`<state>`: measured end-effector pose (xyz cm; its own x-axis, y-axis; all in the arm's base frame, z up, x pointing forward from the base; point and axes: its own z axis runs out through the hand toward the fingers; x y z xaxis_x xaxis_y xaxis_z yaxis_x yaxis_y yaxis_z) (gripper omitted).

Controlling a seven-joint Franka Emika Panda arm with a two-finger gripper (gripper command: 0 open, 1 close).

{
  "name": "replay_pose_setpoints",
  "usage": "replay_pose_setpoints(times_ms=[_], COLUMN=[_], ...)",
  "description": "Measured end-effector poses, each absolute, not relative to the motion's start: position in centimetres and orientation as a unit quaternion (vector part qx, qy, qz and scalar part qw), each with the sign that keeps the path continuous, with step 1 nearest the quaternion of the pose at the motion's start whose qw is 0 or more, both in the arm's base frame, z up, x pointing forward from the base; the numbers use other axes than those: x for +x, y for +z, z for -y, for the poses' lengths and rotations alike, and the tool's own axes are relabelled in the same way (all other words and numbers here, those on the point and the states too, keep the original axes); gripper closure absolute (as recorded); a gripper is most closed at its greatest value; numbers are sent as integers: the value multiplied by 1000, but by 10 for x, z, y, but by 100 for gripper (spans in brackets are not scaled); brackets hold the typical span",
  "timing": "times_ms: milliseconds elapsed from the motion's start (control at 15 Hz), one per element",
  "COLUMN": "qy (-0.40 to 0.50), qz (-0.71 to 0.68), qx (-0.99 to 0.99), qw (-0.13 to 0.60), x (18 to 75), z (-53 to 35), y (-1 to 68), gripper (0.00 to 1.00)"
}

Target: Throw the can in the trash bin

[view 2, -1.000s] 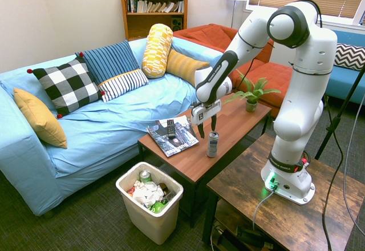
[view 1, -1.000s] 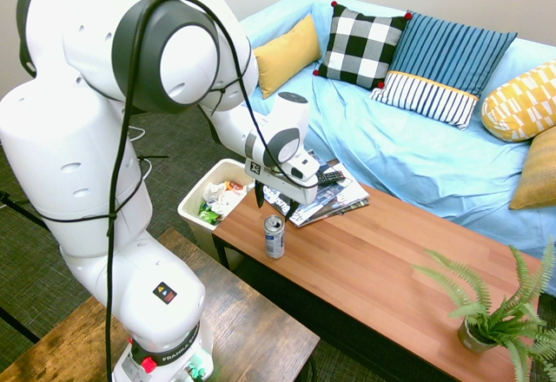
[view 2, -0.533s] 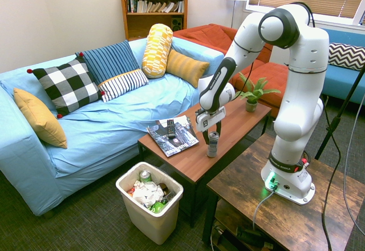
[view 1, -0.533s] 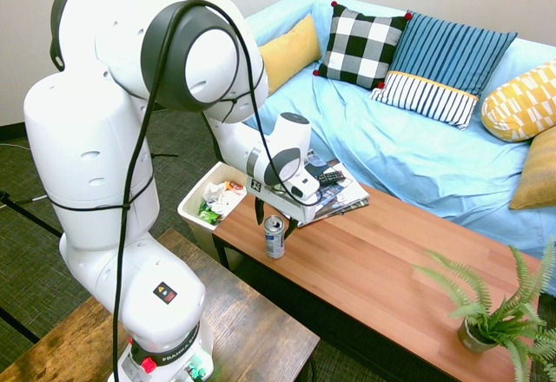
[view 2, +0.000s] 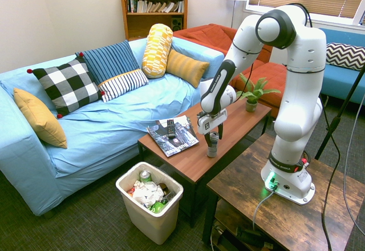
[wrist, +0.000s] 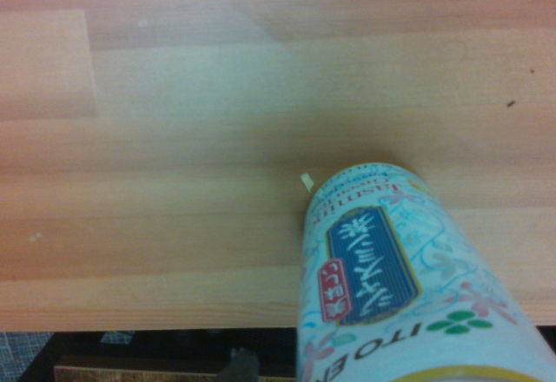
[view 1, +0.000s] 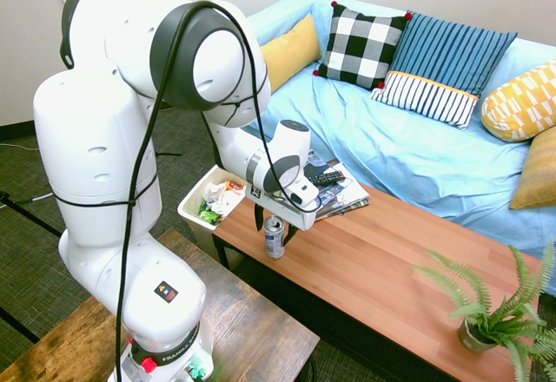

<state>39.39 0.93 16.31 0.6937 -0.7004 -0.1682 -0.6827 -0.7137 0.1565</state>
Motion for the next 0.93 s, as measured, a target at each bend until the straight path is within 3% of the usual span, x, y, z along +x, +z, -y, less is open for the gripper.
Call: replay_pose_setpoints(times_ms=[933], qy=[-96], qz=[374], qx=[922], qw=[32], x=[401], z=[-8], y=[168], gripper=[100])
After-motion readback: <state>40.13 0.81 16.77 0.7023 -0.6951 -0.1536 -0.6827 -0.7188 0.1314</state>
